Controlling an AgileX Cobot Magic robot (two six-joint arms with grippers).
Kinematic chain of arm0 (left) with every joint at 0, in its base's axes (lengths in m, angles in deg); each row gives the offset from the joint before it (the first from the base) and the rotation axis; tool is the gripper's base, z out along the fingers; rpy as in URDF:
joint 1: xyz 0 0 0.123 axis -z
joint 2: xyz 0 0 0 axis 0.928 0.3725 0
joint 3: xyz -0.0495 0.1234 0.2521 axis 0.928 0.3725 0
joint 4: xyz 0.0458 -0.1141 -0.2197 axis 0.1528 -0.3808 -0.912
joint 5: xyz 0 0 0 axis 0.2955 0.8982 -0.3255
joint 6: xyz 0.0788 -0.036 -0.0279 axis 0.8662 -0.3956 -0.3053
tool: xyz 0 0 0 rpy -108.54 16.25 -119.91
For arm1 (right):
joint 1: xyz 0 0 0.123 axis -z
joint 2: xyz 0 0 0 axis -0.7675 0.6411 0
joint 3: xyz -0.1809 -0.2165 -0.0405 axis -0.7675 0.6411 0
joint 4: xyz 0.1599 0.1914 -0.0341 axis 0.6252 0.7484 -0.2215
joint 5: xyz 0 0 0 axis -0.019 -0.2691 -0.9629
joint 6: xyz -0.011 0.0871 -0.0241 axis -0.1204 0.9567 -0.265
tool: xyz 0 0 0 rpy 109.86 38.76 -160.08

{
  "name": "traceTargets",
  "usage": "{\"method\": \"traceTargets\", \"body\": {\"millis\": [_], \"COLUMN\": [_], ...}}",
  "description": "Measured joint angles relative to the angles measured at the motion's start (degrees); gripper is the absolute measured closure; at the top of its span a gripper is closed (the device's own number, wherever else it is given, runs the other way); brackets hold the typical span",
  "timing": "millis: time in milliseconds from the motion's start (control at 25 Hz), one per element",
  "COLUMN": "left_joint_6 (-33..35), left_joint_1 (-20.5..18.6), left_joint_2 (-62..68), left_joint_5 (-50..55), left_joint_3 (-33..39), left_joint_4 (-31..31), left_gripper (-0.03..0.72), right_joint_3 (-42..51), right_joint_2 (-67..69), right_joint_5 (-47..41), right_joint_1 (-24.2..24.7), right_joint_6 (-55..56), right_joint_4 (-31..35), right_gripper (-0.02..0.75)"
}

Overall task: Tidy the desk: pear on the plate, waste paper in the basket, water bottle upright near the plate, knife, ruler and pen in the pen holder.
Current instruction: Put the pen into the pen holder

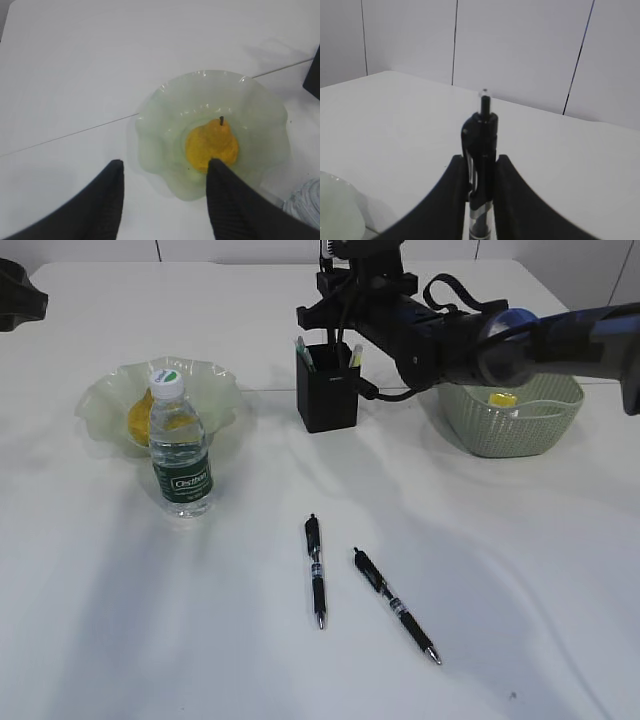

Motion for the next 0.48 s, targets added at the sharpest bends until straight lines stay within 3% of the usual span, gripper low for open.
{"method": "traceTargets", "body": {"millis": [480], "left_joint_6": [0.0], "left_joint_1": [0.0], "left_joint_2": [0.0], "left_joint_5": [0.0], "left_joint_3": [0.0], "left_joint_4": [0.0], "left_gripper": [0.313], "right_joint_3": [-0.2], "right_joint_2": [1.2], "right_joint_5": [-0.6], "right_joint_1": [0.0], "right_joint_6": [1.6], "right_joint_4": [0.0], "right_gripper": [0.638]}}
